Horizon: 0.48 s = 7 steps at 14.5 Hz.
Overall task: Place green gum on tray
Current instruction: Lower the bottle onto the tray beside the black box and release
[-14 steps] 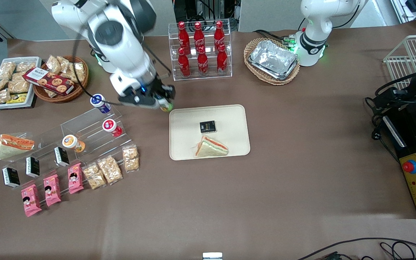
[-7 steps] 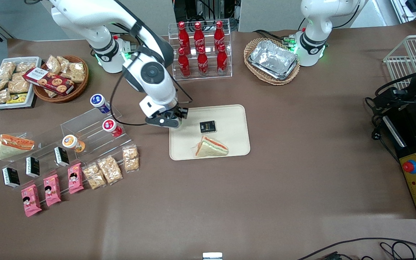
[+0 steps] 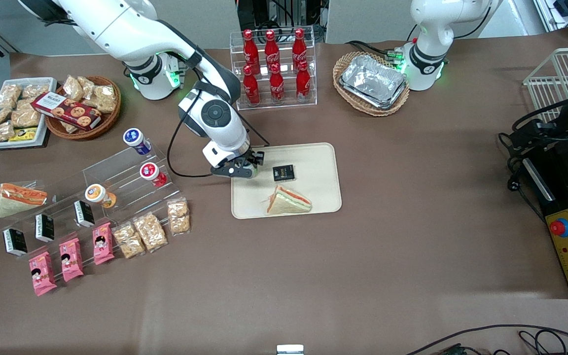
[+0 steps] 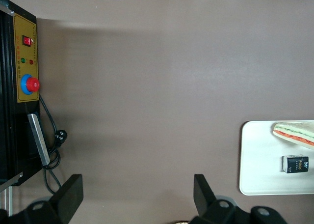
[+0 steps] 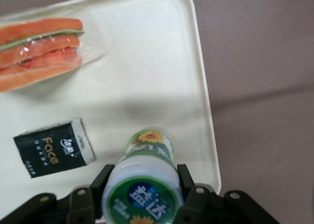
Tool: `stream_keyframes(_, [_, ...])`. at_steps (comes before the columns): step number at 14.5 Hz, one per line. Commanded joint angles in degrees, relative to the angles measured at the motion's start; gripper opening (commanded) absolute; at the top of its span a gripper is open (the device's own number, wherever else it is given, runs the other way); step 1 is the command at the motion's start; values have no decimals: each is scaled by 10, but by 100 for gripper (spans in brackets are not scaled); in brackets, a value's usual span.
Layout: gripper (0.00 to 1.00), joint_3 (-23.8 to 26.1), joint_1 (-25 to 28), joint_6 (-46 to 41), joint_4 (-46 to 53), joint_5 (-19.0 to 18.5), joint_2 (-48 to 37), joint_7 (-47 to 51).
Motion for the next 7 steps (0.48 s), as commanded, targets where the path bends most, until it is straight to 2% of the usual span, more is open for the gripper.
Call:
stream_keyframes(1, [49,-1,3,43,-16,-46,19,38])
stream_keyframes(5, [50,-1,1,49,-16,-101,40,63])
stream_keyframes(7, [52,-1,-1,51,-16,-110,42,64])
